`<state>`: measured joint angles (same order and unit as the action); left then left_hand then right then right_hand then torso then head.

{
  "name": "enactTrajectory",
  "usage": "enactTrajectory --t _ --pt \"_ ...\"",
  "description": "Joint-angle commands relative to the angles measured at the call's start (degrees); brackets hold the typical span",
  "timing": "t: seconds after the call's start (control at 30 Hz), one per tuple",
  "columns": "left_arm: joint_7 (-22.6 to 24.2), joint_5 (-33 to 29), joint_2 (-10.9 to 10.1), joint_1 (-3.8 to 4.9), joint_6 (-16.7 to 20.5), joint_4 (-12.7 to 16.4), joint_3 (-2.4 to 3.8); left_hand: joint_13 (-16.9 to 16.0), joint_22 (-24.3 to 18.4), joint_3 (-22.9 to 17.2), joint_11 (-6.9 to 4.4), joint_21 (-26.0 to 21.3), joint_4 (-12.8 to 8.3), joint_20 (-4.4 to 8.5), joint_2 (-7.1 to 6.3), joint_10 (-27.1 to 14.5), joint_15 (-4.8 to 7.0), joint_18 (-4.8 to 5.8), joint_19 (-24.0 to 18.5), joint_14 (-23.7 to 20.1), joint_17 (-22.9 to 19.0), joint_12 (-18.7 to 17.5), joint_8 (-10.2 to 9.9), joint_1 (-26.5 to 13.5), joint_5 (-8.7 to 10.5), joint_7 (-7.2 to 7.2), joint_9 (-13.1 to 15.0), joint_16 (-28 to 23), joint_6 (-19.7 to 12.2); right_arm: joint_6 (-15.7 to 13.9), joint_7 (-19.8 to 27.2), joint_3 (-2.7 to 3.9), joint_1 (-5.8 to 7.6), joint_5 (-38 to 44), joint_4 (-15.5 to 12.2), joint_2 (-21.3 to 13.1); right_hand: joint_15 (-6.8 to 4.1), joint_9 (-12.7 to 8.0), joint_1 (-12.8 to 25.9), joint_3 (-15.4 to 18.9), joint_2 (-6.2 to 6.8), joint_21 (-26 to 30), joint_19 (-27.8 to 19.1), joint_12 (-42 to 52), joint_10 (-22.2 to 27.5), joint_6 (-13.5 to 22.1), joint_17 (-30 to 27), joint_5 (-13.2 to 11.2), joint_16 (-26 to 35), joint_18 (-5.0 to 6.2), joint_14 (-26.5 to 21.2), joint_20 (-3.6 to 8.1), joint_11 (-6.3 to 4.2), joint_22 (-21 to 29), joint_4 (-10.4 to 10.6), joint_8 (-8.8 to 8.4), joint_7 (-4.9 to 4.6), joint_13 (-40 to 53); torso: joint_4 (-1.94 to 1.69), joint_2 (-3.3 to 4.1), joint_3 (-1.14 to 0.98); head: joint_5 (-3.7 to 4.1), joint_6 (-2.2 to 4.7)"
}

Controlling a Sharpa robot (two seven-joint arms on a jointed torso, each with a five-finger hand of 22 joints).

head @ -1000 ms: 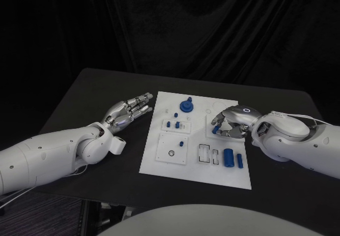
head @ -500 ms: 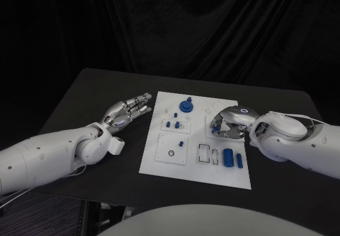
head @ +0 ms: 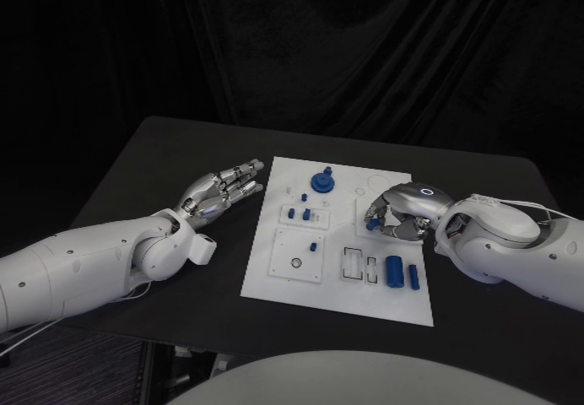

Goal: Assemble the parts on the task board

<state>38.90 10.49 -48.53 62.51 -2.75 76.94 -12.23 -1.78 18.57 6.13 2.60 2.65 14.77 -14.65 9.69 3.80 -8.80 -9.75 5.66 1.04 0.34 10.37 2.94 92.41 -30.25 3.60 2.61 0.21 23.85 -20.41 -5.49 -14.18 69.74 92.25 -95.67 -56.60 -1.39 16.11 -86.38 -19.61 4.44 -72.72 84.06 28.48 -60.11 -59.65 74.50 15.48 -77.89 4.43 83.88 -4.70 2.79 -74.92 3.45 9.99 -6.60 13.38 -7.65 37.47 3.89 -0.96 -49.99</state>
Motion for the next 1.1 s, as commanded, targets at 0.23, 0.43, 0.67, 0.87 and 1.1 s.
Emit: enactTrajectory --t 0.23,0.43,0.67,0.87,1.1 --pt "4.4 -0.3 0.1 -0.12 -0.9 0.0 0.05 0.1 -0.1 -0.4 0.06 0.1 0.1 -0.28 0.46 -0.3 -0.35 -0.24 0.0 -0.2 -0.1 -0.2 -0.1 0.2 -0.12 0.27 0.0 0.1 -0.1 -3.0 -0.2 0.09 3.17 0.1 -4.2 -1.4 -0.36 3.3 0.0 -0.4 -0.43 -0.4 0.8 -0.2 0.1 -1.1 0.0 -0.7 -0.1 -1.03 2.7 0.49 -0.14 -10.6 -0.3 0.64 -0.15 0.3 0.08 0.04 -0.01 -0.36 -0.01" --pt "4.3 -0.3 0.2 -0.12 -1.0 -0.1 0.05 0.1 -0.1 -0.4 0.23 0.1 0.1 -0.36 0.45 -0.3 -0.43 -0.23 0.0 -0.2 -0.1 -0.1 -0.1 0.1 0.01 0.37 0.0 0.1 -0.1 -1.8 0.0 0.08 4.37 0.1 -7.5 -1.5 -0.39 3.8 0.5 -0.4 -0.16 -0.4 0.8 -0.3 -0.1 -1.4 -0.1 -0.6 0.0 -1.01 2.7 0.50 -0.19 -10.6 -0.3 0.80 -0.07 0.4 -0.03 0.00 0.02 -0.56 -0.01" --pt "4.2 -0.3 0.4 -0.13 -1.5 -0.3 0.05 0.1 -0.2 -0.4 0.34 0.1 0.0 -0.46 0.30 -0.3 -0.57 -0.21 0.0 0.0 0.0 -0.2 -0.1 0.1 0.15 0.42 0.0 0.1 -0.2 3.0 0.4 0.02 4.56 0.1 -9.2 1.6 -0.36 4.7 1.5 -0.5 0.54 -0.2 0.6 -1.2 0.1 -0.9 -0.3 -0.1 0.1 -0.96 2.7 0.50 -0.11 -10.5 -0.2 0.57 -0.03 0.4 -0.03 0.05 0.05 -1.31 -0.01" --pt "4.1 -0.3 0.6 -0.15 -1.6 -0.4 0.05 0.1 -0.2 -0.4 0.37 0.1 0.0 -0.49 0.27 -0.3 -0.60 -0.20 0.0 0.0 0.0 -0.2 -0.1 0.1 0.22 0.43 0.0 0.1 -0.2 6.3 0.7 0.00 4.34 0.8 -8.7 5.5 0.18 5.3 2.5 -1.2 0.59 0.4 0.3 -3.5 1.3 0.5 -0.6 -0.5 0.5 -0.85 2.5 0.11 0.58 -10.3 0.1 -0.48 -0.49 -0.2 0.02 0.05 0.06 -2.01 -0.01" --pt "4.1 -0.3 0.8 -0.15 -1.8 -0.6 0.05 0.1 -0.3 -0.4 0.44 0.1 0.0 -0.59 0.24 -0.4 -0.71 -0.19 0.1 0.1 0.0 -0.2 -0.1 0.0 0.61 0.43 0.0 0.2 -0.4 7.2 2.4 0.01 3.24 3.2 -7.0 9.9 0.54 5.6 2.8 -1.7 0.75 0.8 0.1 -5.1 1.7 1.1 -1.0 -0.5 0.8 -0.78 2.3 -0.22 0.99 -10.2 0.1 -1.07 -0.78 -0.8 0.07 0.07 -0.04 -2.70 -0.01"
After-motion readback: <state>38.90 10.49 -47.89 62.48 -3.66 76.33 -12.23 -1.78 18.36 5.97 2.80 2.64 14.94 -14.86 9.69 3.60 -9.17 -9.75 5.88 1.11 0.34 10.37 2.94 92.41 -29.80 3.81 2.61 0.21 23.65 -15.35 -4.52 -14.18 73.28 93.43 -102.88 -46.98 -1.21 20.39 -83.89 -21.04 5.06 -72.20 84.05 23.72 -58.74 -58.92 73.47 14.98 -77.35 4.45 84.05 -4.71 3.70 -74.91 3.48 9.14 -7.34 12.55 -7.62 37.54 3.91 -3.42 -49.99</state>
